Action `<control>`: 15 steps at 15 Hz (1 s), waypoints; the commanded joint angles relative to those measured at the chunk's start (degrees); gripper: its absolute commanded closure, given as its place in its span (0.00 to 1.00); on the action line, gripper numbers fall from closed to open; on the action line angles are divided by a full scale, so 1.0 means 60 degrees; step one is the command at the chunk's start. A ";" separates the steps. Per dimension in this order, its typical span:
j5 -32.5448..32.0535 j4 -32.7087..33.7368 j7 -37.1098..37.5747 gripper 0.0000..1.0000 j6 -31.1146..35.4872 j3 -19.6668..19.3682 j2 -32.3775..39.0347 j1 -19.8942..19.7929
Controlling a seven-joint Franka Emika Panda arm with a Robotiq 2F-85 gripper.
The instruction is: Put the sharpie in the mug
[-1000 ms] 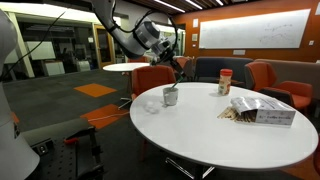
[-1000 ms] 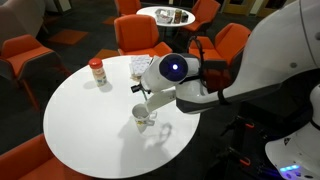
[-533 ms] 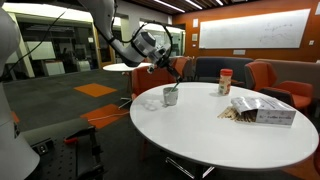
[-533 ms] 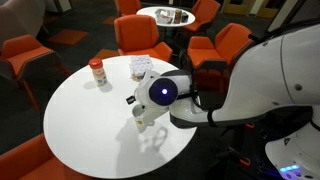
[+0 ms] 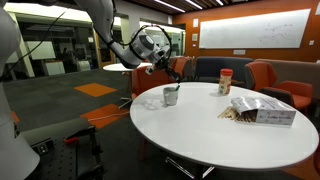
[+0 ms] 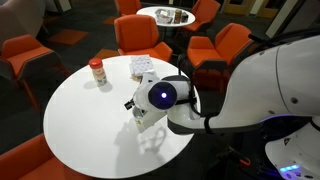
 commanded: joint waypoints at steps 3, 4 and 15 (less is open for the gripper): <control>0.1012 -0.0582 -0.1638 0.13 0.0390 0.0172 -0.0973 -0.0191; 0.1169 -0.0736 -0.2208 0.04 0.0224 0.0425 -0.1468 -0.0446; 0.2594 -0.1336 -0.8347 0.00 -0.4673 0.5847 -0.5972 -0.6733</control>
